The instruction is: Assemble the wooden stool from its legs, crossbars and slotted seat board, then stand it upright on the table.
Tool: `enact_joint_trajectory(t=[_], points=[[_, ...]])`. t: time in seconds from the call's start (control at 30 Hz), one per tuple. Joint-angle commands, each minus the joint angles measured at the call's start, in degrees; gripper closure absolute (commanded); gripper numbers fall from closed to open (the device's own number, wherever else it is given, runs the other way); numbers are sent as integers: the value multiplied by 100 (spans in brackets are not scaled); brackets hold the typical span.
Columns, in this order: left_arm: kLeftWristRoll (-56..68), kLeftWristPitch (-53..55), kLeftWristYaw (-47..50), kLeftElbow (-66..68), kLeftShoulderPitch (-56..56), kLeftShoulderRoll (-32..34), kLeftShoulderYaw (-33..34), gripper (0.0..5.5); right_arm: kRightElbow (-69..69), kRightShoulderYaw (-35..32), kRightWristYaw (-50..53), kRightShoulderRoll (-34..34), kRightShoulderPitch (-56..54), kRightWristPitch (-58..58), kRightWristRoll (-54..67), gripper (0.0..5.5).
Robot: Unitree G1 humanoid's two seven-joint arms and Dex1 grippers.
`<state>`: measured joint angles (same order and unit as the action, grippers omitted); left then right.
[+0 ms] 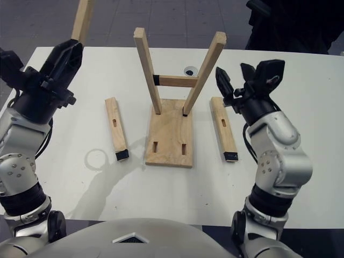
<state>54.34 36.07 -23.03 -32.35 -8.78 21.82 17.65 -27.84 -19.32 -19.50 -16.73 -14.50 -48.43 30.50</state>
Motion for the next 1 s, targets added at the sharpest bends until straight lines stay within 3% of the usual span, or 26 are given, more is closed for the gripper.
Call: enact_joint_trajectory(t=[0.03, 0.2, 0.47, 0.77, 1.0], points=[[-101, 183, -174, -182, -176, 510, -226, 419, 595, -425, -303, -211, -575, -682, 1034, 197], [-1666, -256, -57, -456, -309, 839, -1290, 419, 838, -667, -392, -406, -803, -1990, 2581, 197], [-3875, -1558, 332, -676, -100, 572, -2523, 419, 788, -546, 417, -38, -692, -2442, 3739, 197], [-5290, -3195, 782, -15, 457, -104, -3030, 419, 1156, -156, 1561, 567, -846, -1872, 5936, 197], [-5540, -3624, 793, 271, 515, -475, -3201, 419, 1551, 323, 1323, 424, -1138, -1341, 5917, 197]])
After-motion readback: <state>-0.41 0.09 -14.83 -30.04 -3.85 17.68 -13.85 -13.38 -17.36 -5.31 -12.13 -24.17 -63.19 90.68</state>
